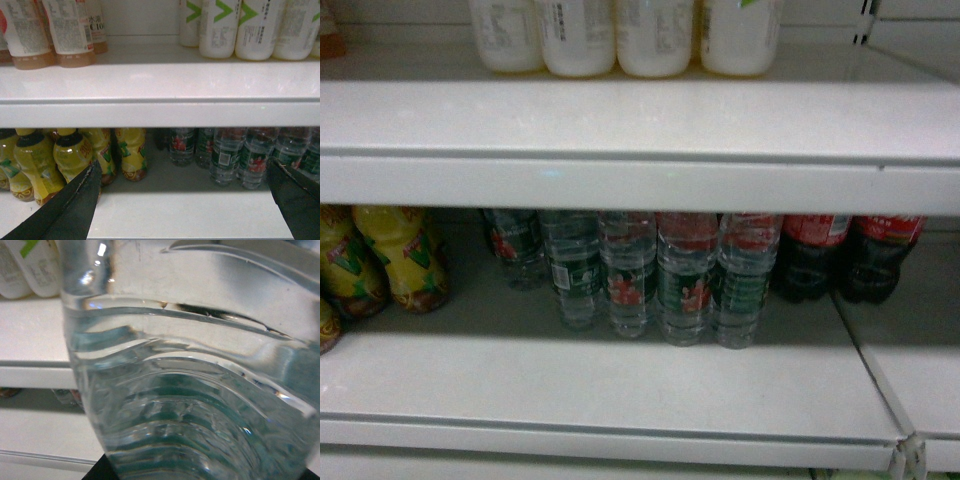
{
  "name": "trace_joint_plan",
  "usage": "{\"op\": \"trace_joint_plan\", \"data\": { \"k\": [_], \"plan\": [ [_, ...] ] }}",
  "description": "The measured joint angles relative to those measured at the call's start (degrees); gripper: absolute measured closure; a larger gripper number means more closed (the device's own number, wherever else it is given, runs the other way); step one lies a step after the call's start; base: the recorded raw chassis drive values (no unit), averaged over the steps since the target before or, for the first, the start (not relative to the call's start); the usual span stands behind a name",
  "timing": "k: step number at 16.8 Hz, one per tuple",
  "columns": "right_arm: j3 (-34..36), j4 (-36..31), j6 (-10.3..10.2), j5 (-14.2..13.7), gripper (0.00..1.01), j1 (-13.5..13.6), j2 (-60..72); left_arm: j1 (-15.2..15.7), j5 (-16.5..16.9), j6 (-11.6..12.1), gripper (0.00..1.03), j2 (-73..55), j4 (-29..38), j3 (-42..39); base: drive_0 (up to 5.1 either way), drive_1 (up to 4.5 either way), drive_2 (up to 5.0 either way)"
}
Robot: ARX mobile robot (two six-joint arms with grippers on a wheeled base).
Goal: Move water from second to third shelf
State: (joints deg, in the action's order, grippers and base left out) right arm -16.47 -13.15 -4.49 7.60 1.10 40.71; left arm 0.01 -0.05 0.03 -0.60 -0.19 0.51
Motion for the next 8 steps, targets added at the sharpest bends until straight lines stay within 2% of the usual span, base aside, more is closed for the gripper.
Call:
{"op": "trace_joint_plan", "data": {
  "k": [8],
  "plan": [
    [0.0, 0.0, 0.0, 0.0, 0.61, 0.0, 0.0, 0.0, 0.0, 0.0, 0.05, 0.0, 0.0, 0.0, 0.0, 0.00, 0.0]
  ]
}}
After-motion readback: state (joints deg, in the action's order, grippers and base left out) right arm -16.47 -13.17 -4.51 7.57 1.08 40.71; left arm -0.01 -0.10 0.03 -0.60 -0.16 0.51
